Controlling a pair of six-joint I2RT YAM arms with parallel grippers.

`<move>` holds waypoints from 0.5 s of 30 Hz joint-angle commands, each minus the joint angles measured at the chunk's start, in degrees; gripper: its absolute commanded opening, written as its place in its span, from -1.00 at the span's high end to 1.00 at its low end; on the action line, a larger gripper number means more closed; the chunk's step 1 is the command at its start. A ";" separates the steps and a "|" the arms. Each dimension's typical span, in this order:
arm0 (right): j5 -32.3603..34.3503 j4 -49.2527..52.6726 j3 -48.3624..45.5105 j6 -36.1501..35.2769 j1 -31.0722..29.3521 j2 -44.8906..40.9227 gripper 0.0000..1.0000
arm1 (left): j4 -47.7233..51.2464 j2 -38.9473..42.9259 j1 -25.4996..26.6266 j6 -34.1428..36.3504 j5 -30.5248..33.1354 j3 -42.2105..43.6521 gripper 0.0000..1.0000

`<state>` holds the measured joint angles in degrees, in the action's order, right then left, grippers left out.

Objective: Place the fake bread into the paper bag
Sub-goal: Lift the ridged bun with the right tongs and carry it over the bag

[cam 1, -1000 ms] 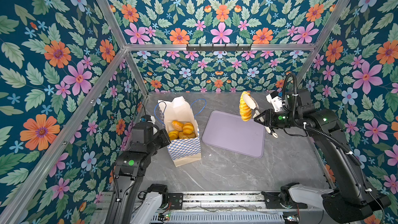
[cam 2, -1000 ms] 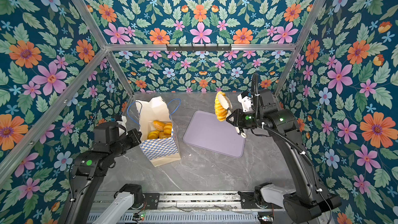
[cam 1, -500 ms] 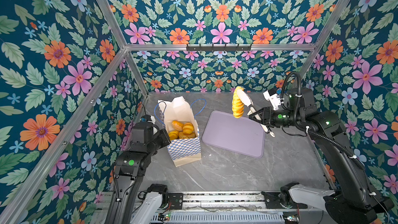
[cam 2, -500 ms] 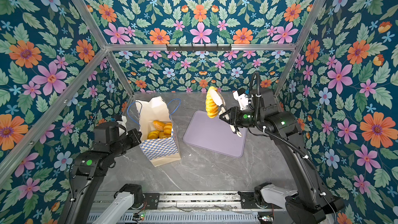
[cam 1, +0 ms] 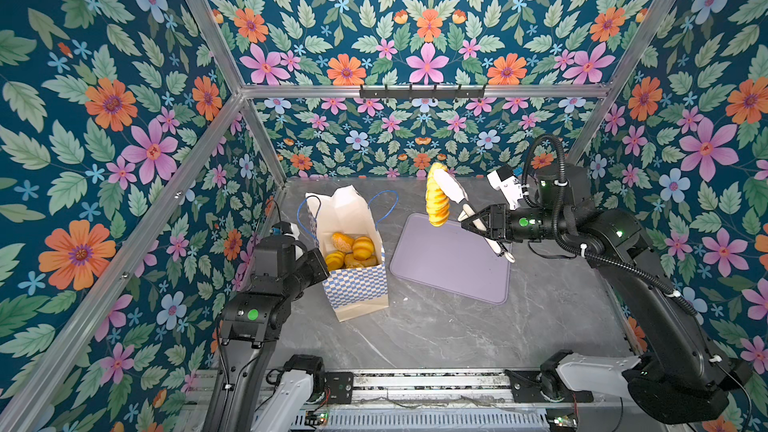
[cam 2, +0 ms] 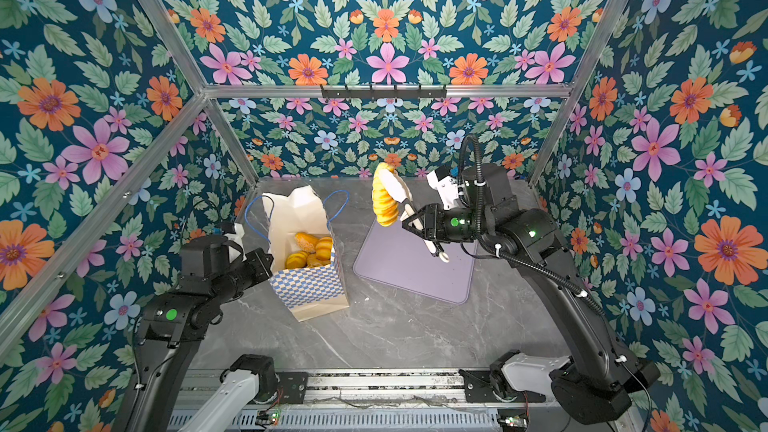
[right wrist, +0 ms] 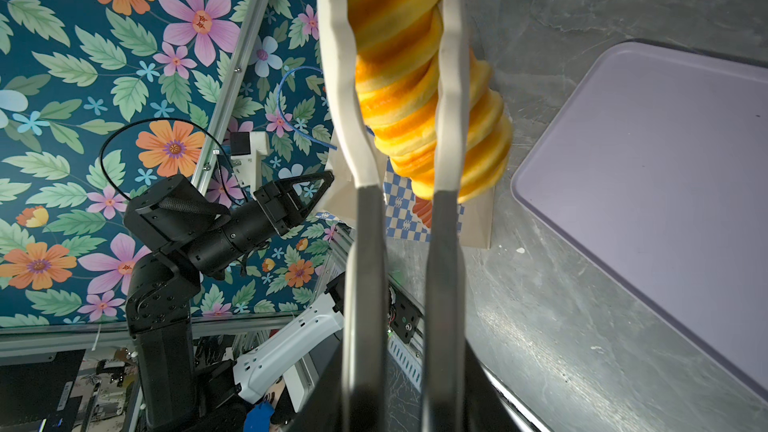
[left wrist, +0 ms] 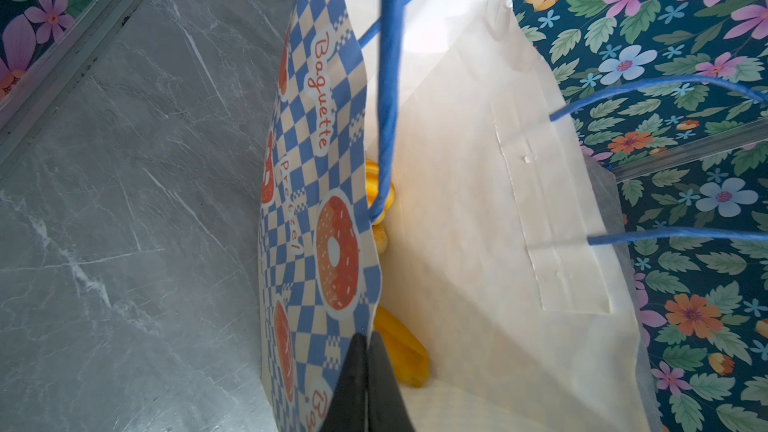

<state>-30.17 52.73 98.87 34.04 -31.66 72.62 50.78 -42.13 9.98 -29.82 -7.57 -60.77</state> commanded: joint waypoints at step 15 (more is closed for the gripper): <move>5.71 -3.45 8.18 -0.46 -10.30 7.33 0.36 | -0.49 0.21 -0.03 -0.19 -0.07 0.04 0.87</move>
<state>-25.67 52.27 105.89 34.20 -40.99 79.29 50.78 -42.02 9.98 -29.98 -7.55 -60.77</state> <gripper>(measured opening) 0.324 0.067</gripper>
